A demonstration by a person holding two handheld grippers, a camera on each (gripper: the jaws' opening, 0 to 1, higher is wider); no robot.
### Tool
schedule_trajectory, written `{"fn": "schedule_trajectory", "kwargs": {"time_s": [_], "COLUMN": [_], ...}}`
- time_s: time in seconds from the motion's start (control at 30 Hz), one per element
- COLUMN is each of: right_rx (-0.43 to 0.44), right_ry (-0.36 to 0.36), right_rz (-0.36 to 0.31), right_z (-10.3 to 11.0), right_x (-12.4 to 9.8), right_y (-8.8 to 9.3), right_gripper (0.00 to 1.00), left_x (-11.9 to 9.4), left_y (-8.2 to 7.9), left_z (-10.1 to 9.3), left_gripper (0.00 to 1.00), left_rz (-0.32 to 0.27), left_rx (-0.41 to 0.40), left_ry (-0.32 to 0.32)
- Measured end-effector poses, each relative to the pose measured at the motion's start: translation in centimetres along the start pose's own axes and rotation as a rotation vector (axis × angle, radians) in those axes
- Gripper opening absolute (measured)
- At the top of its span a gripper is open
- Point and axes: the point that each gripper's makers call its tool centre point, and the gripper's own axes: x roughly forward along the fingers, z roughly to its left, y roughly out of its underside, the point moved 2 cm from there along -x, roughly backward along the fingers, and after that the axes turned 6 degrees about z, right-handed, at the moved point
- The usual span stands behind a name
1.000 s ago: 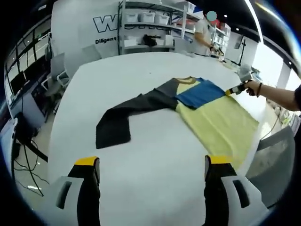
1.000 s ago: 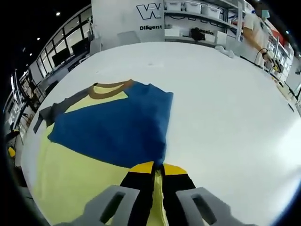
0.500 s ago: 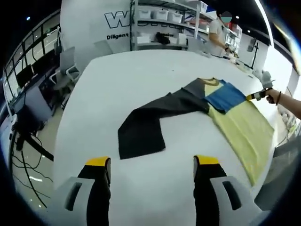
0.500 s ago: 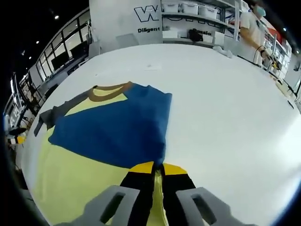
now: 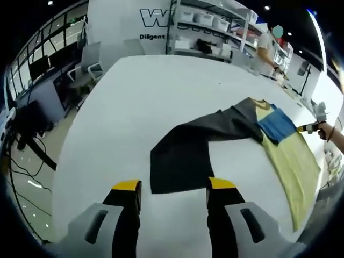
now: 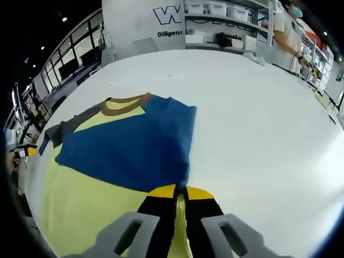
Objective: Fold the garment on the visible template until the final outline fits inside the template.
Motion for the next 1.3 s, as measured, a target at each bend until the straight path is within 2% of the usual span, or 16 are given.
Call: {"fn": "schedule_trajectory", "kwargs": {"time_s": [0.13, 0.2, 0.37, 0.53, 0.63, 0.77, 0.8, 0.9, 1.0, 1.07, 1.13, 1.23, 1.3], "right_rx": [0.0, -0.003, -0.013, -0.021, 0.016, 0.027, 0.018, 0.02, -0.007, -0.027, -0.035, -0.036, -0.075], "right_ry": [0.0, -0.001, -0.006, -0.006, -0.023, -0.038, -0.039, -0.063, -0.128, -0.145, -0.226, -0.303, -0.313], "right_rz": [-0.006, -0.009, -0.011, -0.021, -0.043, -0.066, -0.098, -0.152, -0.214, -0.219, -0.219, -0.228, -0.222], "right_z": [0.0, 0.0, 0.1, 0.1, 0.2, 0.6, 0.7, 1.4, 2.7, 3.2, 4.5, 5.6, 6.0], "right_x": [0.0, 0.0, 0.0, 0.1, 0.0, -0.1, -0.4, -1.2, -2.6, -3.4, -4.4, -5.6, -6.4], "right_y": [0.0, 0.0, 0.0, 0.0, 0.0, -0.2, -0.7, -1.7, -2.8, -2.8, -2.4, -1.8, -1.0], "right_gripper": [0.0, 0.0, 0.0, 0.0, 0.02, 0.09, 0.11, 0.21, 0.32, 0.39, 0.45, 0.59, 0.67], "left_x": [0.7, 0.9, 1.2, 1.4, 1.3, 1.4, 1.6, 1.8, 1.7, 1.5, 0.8, 0.0, -0.6], "left_y": [0.4, 0.4, 0.2, 0.5, 0.5, 0.4, 0.3, 0.3, 0.1, -0.3, -1.1, -1.8, -2.5], "left_z": [0.0, -0.3, -0.4, 0.1, 0.4, 0.9, 0.9, 1.0, 1.5, 1.5, 1.7, 2.3, 2.8], "left_gripper": [0.43, 0.42, 0.38, 0.24, 0.16, 0.04, 0.0, 0.0, 0.0, 0.0, 0.0, 0.0, 0.0], "left_rz": [0.032, 0.029, 0.022, 0.035, 0.038, 0.047, 0.046, 0.058, 0.067, 0.047, 0.009, -0.006, -0.024], "left_rx": [-0.036, -0.038, -0.03, -0.036, -0.041, -0.027, -0.029, -0.035, 0.024, 0.031, 0.048, 0.078, 0.098], "left_ry": [0.003, 0.021, 0.002, -0.035, -0.042, -0.071, -0.067, -0.068, -0.107, -0.107, -0.12, -0.148, -0.172]}}
